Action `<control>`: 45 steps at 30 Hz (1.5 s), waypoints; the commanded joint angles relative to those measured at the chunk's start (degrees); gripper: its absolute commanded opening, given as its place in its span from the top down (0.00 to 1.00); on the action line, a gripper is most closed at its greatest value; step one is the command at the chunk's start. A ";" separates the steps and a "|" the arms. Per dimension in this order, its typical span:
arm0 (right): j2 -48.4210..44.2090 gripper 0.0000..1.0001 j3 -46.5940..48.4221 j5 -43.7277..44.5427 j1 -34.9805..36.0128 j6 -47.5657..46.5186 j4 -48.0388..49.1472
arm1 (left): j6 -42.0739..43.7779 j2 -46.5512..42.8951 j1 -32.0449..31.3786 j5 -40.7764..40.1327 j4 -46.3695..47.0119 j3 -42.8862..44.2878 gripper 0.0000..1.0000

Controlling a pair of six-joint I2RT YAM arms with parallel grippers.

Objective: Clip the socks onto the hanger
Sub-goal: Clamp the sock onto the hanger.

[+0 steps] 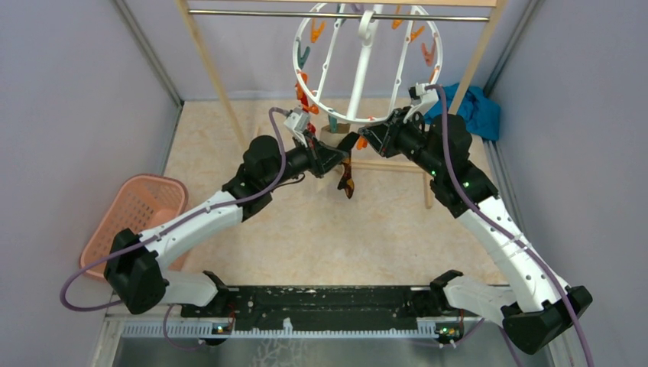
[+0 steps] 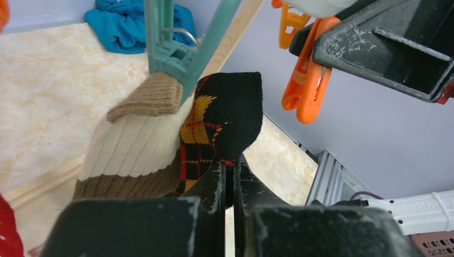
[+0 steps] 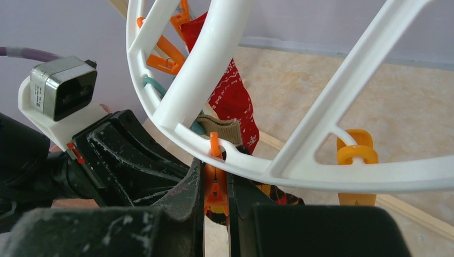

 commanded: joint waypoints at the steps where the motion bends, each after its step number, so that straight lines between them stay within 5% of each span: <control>1: -0.05 1.00 2.57 -0.95 -0.12 -0.02 -1.61 | 0.70 -0.73 -1.26 1.21 3.24 -2.15 1.00; 11: 0.09 1.00 3.02 -0.86 -0.12 -0.11 -1.65 | 0.68 -4.06 -2.00 -0.44 3.79 -6.95 1.00; 45: 0.58 1.00 1.60 -1.29 -0.12 0.30 -0.56 | 1.99 -2.24 -3.19 0.68 4.47 -1.06 1.00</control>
